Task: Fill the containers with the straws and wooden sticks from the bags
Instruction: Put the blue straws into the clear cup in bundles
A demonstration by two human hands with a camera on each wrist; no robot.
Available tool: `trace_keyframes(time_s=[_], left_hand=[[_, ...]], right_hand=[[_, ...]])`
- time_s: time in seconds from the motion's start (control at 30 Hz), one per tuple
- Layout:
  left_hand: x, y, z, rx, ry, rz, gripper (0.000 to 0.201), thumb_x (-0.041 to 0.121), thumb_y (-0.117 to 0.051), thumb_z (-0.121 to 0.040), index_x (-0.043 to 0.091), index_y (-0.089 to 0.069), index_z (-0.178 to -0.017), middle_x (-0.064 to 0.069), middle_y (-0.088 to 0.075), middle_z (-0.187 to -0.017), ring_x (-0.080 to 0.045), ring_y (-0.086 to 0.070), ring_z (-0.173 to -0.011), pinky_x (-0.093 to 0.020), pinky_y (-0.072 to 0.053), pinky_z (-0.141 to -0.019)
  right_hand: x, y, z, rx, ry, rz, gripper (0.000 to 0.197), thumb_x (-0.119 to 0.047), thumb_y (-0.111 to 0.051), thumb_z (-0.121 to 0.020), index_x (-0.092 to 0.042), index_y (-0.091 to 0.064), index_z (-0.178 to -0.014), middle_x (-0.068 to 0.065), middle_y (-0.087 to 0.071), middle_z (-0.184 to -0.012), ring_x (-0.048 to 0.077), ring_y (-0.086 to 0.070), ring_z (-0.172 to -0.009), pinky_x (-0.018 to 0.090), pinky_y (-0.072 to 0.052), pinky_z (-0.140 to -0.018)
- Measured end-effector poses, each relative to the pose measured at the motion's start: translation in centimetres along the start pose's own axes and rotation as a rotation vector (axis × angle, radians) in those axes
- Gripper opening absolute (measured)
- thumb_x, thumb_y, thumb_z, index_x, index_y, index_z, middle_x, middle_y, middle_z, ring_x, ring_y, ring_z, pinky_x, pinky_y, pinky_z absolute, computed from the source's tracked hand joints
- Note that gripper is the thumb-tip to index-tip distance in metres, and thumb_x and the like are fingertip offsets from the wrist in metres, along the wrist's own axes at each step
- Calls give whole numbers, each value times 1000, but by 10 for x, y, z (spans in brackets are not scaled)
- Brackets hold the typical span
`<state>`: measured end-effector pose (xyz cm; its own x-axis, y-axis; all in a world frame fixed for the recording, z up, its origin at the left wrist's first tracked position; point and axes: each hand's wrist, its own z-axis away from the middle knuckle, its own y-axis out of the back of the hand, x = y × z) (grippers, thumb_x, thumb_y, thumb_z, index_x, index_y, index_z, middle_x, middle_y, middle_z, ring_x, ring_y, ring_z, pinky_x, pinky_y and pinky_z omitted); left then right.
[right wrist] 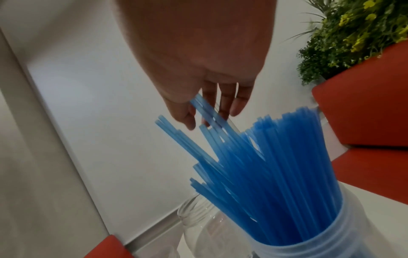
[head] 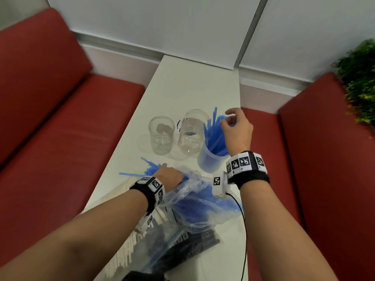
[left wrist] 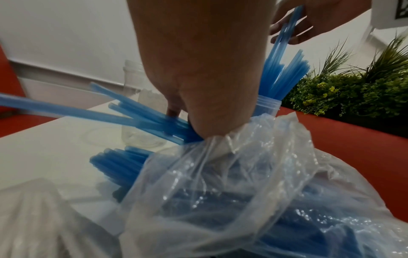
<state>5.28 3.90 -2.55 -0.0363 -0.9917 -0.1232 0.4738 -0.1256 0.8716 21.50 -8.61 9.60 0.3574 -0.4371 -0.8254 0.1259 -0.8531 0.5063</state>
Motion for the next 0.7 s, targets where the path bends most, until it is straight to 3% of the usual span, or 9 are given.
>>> trace_keyframes(time_s=[0.13,0.23,0.27,0.33,0.4,0.47,0.53,0.6,0.7], left_hand=[[2,1,5,3,20,-22,27,19,-36,-102,22,-55,-120,1,-64,-118,-23,-60,-109,-42,-35,-97],[4,2,8,-6,36,-14,26,19,-37,-102,19,-55,-121,-2,-62,-121,-24,-58,-111,-41,-38,-97],[4,3,8,-9,39,-15,28,20,-36,-103,17,-54,-124,-3,-60,-124,-25,-57,-113,-41,-39,-97],[4,6,10,-3,44,-24,30,21,-35,-103,15,-51,-128,-6,-54,-128,-27,-54,-116,-41,-41,-96],[4,9,12,5,54,-27,32,20,-34,-104,14,-51,-129,-7,-52,-130,-28,-52,-118,-41,-40,-96],[5,13,14,-8,64,-29,32,19,-32,-104,14,-51,-128,-6,-54,-129,-27,-53,-118,-41,-40,-97],[5,17,16,-43,71,-20,31,19,-31,-104,15,-51,-127,-6,-58,-127,-27,-55,-117,-41,-40,-97],[5,21,18,-70,79,-17,29,18,-32,-103,15,-52,-124,-5,-61,-123,-27,-58,-113,-41,-41,-94],[6,26,23,-86,87,-24,27,18,-34,-104,17,-55,-121,-4,-64,-117,-26,-62,-106,-38,-43,-86]], right_hand=[[11,-4,5,35,79,301,20,-25,-54,-101,-18,-63,-117,6,-64,-116,27,-57,-113,41,-42,-96],[24,-10,14,-182,-68,557,46,-50,-39,-105,-26,-47,-144,12,-35,-156,37,-15,-152,56,-7,-121],[25,-10,16,-217,-106,562,53,-55,-34,-105,-27,-41,-149,13,-26,-162,38,-3,-154,59,2,-121],[18,-8,15,-124,-93,454,56,-55,-31,-105,-25,-39,-152,12,-24,-164,36,1,-155,61,6,-122],[3,-6,9,69,37,347,52,-47,-34,-107,-19,-42,-150,10,-31,-162,33,-6,-156,60,1,-123],[-14,-14,1,124,230,404,53,-40,-35,-106,-14,-38,-153,10,-28,-163,34,-8,-155,57,0,-124],[-25,-28,-2,40,409,573,61,-36,-34,-105,-12,-24,-159,10,-16,-168,36,-3,-156,57,3,-123],[-21,-40,3,-118,474,736,66,-34,-33,-105,-9,-9,-161,9,-3,-170,35,4,-156,60,5,-123],[11,-44,21,-371,260,903,71,-46,-26,-108,-8,5,-160,8,9,-170,30,12,-155,58,5,-123]])
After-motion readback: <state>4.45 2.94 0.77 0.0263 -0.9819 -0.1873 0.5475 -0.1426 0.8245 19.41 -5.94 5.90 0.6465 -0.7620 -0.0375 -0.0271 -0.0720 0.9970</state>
